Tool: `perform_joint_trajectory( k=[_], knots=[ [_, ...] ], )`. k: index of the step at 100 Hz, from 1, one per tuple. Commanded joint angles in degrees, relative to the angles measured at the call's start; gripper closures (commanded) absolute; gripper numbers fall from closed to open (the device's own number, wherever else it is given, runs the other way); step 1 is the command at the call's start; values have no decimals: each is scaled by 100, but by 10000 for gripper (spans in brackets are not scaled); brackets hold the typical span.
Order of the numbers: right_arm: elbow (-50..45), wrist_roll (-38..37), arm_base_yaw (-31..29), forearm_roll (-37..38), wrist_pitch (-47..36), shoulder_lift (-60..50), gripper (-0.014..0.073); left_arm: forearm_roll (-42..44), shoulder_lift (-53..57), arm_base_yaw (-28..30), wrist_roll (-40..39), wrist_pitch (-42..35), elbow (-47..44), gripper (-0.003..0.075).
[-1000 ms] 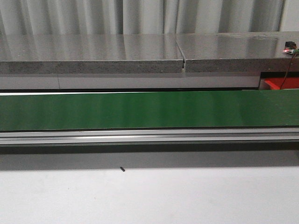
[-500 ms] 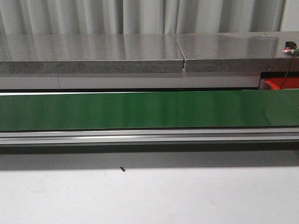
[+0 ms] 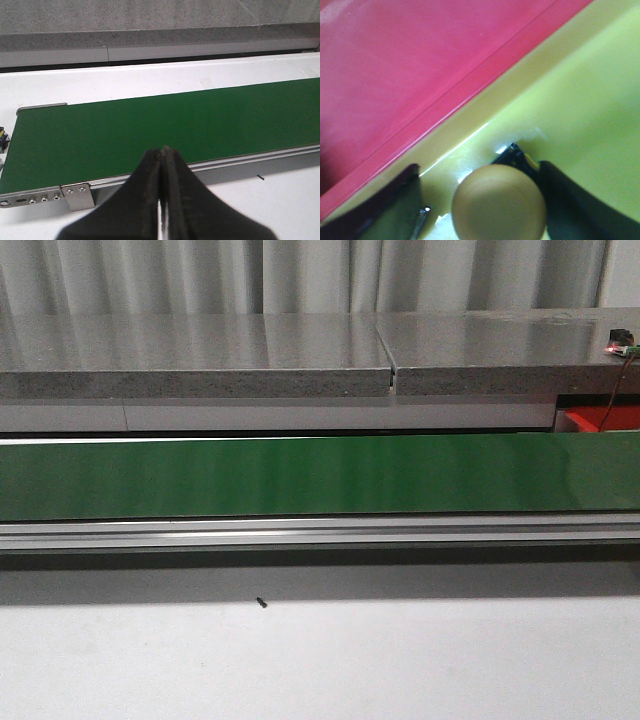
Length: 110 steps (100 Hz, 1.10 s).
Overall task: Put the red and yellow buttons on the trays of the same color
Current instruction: 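Place the second yellow button on the yellow tray, open right gripper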
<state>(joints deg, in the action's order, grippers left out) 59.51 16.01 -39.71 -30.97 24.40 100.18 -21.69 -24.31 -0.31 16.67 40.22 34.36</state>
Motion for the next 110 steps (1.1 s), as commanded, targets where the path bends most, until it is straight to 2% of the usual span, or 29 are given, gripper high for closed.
perform_joint_trajectory(
  k=[1, 40, 61, 68, 75, 87, 94, 101, 110],
  knots=[
    [128, 102, -31, -82, -96, -231, 7, -144, -39, -47, -7, -351, 149, 741],
    [-37, 107, 14, -109, -149, -1132, 14, -144, -39, -47, -7, -351, 149, 741],
    [-37, 406, 615, 21, -47, -1776, 32, -144, -39, -47, -7, -351, 149, 741],
    [-37, 431, 912, 133, -29, -1986, 100, -144, -39, -47, -7, -351, 149, 741],
    [-37, 460, 1253, 271, 44, -2176, 209, -144, -39, -47, -7, -351, 149, 741],
    [-118, 460, 1880, 570, 91, -2455, 461, -144, -39, -47, -7, -351, 149, 741],
    [-254, 460, 2162, 673, 14, -2648, 578, -144, -39, -47, -7, -351, 149, 741],
    [-468, 460, 2387, 685, -150, -2870, 664, -144, -39, -47, -7, -351, 149, 741],
    [-834, 460, 2607, 692, -460, -3229, 660, -144, -39, -47, -7, -351, 149, 741]
  ],
)
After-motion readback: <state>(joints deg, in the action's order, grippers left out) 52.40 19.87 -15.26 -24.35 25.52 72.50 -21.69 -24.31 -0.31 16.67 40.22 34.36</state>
